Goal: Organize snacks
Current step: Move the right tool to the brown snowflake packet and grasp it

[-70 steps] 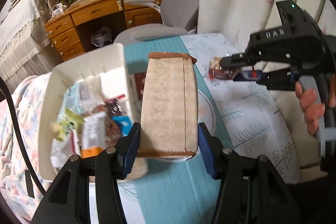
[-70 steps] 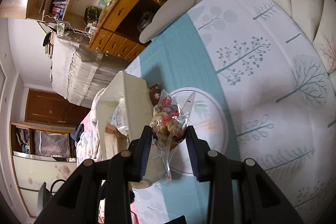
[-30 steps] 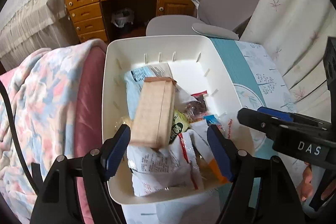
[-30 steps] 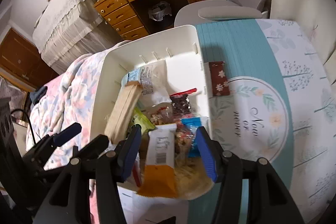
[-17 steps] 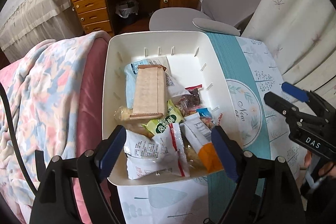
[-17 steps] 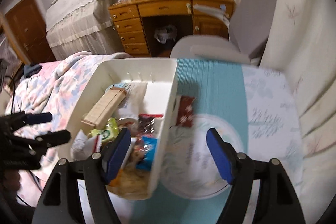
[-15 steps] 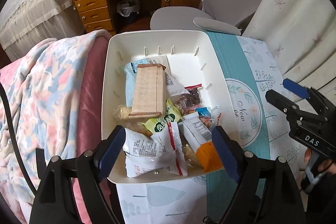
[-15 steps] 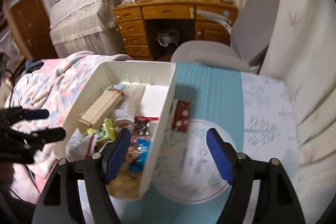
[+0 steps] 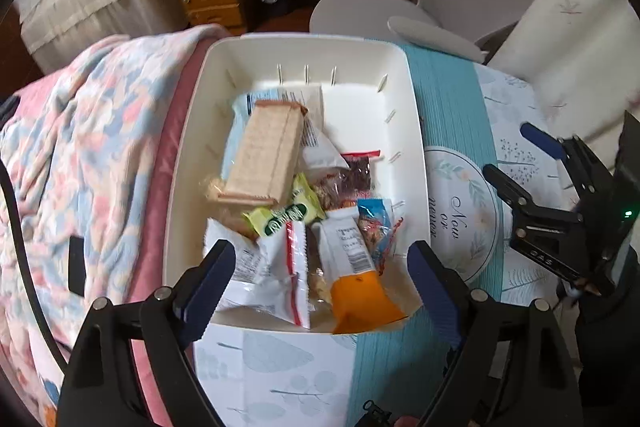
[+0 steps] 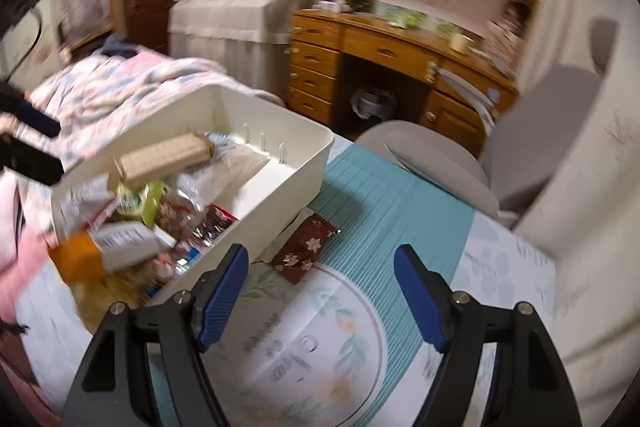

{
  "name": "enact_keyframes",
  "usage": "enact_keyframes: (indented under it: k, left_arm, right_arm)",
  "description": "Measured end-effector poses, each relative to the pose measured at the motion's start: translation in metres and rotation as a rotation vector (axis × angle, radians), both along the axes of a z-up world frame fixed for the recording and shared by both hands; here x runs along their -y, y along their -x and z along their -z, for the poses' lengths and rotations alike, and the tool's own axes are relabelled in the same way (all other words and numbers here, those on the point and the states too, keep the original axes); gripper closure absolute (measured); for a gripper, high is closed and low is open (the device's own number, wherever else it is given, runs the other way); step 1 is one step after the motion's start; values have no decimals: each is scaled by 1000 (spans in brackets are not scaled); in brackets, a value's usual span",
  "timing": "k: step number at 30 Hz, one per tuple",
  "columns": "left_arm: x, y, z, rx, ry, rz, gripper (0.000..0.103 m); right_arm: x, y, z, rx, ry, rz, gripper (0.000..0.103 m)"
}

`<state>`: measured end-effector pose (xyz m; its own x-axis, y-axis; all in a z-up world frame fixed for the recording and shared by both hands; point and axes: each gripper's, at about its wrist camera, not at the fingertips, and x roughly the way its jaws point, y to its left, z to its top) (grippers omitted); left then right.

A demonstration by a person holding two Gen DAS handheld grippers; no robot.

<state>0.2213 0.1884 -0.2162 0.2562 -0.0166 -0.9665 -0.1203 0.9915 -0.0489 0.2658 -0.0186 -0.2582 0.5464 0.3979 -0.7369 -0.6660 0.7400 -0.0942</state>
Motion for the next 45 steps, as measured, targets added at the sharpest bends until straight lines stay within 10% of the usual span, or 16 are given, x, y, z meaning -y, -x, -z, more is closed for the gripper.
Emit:
enact_keyframes:
  k: [11, 24, 45]
  left_arm:
    - [28, -20, 31, -77, 16, -75, 16]
    - [32, -27, 53, -182, -168, -133, 16]
    - [28, -22, 44, -192, -299, -155, 16]
  right_arm:
    - [-16, -45, 53, 13, -13, -276, 27]
    - [-41, -73, 99, -72, 6, -391, 27]
    - [-56, -87, 106, -218, 67, -376, 61]
